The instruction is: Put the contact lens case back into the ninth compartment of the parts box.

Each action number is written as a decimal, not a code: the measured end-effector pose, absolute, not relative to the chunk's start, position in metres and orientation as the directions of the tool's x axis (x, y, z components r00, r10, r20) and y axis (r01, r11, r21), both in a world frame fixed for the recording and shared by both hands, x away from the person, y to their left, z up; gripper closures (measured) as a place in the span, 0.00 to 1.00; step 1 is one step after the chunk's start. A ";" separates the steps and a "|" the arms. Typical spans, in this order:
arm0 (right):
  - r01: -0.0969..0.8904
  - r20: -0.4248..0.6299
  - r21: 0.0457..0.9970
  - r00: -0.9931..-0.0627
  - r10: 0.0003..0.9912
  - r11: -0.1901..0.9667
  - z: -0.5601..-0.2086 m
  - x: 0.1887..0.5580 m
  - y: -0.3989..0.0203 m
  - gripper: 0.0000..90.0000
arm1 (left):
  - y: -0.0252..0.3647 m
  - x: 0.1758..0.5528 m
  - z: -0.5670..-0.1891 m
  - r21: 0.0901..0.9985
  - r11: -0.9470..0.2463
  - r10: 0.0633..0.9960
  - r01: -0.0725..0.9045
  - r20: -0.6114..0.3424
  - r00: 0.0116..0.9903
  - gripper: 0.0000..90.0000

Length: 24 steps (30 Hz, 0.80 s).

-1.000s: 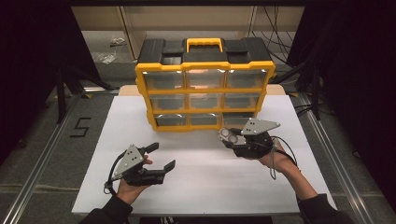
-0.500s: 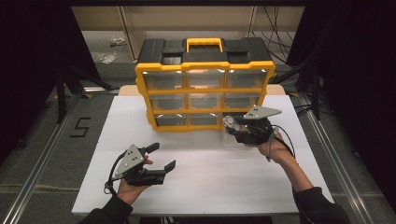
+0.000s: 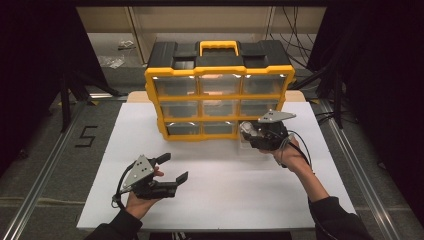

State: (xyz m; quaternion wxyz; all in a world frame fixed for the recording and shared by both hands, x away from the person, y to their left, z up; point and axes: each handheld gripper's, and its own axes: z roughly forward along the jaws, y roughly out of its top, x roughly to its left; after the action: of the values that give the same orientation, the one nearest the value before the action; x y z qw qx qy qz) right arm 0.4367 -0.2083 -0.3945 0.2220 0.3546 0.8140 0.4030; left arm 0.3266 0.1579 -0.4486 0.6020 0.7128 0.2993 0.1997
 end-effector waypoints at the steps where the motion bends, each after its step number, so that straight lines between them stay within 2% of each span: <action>1: 0.402 -0.075 0.813 -0.646 0.759 0.422 -0.395 0.438 -0.208 0.55 | 0.158 0.327 -0.448 0.978 -0.094 0.666 0.186 -0.077 0.742 0.16; 24: 0.449 -0.095 0.777 -0.609 0.788 0.441 -0.403 0.449 -0.200 0.55 | 0.158 0.326 -0.448 0.978 -0.093 0.664 0.185 -0.077 0.744 0.16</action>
State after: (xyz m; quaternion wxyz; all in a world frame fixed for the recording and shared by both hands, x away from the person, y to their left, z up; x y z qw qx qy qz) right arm 0.4494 -0.2003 -0.4034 0.2291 0.3784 0.8172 0.3695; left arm 0.3264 0.1576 -0.4484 0.6039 0.7123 0.2977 0.1982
